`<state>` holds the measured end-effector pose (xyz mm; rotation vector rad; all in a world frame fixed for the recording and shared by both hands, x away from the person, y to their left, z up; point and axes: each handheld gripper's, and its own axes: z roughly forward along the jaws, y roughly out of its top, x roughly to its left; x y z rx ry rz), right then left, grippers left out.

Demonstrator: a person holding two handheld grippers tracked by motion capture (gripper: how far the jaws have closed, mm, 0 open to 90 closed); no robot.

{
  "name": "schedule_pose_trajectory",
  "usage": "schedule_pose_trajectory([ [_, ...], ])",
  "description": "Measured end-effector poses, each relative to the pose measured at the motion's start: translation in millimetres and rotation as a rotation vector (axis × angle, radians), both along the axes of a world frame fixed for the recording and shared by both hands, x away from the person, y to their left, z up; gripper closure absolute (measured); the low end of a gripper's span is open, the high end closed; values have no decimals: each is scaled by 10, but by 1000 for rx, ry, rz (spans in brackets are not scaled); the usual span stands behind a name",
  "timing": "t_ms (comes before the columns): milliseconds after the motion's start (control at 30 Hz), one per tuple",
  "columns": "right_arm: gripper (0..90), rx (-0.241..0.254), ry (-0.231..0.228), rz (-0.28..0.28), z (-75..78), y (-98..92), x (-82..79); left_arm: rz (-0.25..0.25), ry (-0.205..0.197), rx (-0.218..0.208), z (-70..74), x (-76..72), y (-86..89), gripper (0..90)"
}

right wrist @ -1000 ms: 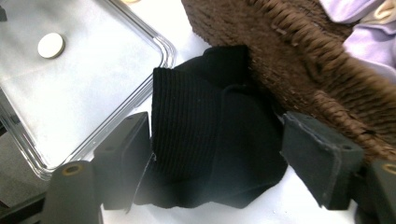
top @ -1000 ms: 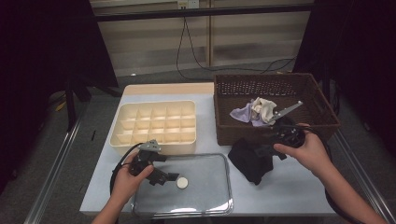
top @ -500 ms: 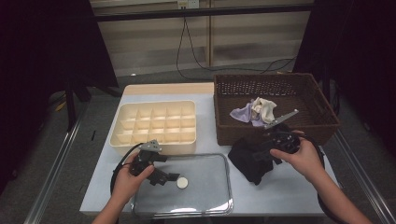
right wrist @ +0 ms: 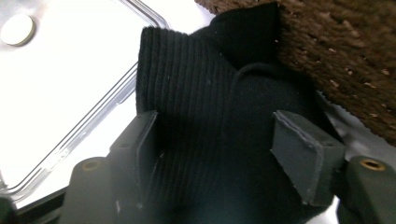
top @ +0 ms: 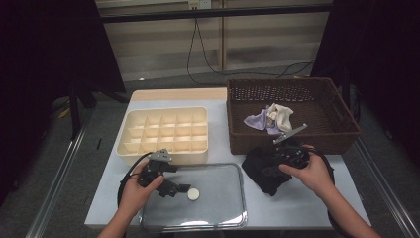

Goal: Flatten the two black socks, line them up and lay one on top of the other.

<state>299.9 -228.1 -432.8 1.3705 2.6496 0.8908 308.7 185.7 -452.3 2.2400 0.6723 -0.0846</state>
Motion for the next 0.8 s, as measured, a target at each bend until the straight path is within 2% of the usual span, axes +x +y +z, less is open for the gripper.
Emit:
schedule_pose_trajectory([
  [233,515,-24,-10,5,-135,9,-2,-2,6,2,-5,3,-1,64],
  [400,634,-47,-20,16,-187,11,-9,-6,1,10,-15,2,-19,64],
  [533,765,-64,-35,22,-180,21,-8,-6,4,7,-17,3,-23,64],
  [800,807,-22,-87,1,-83,-42,-42,-6,20,-5,-19,-6,-49,61],
])
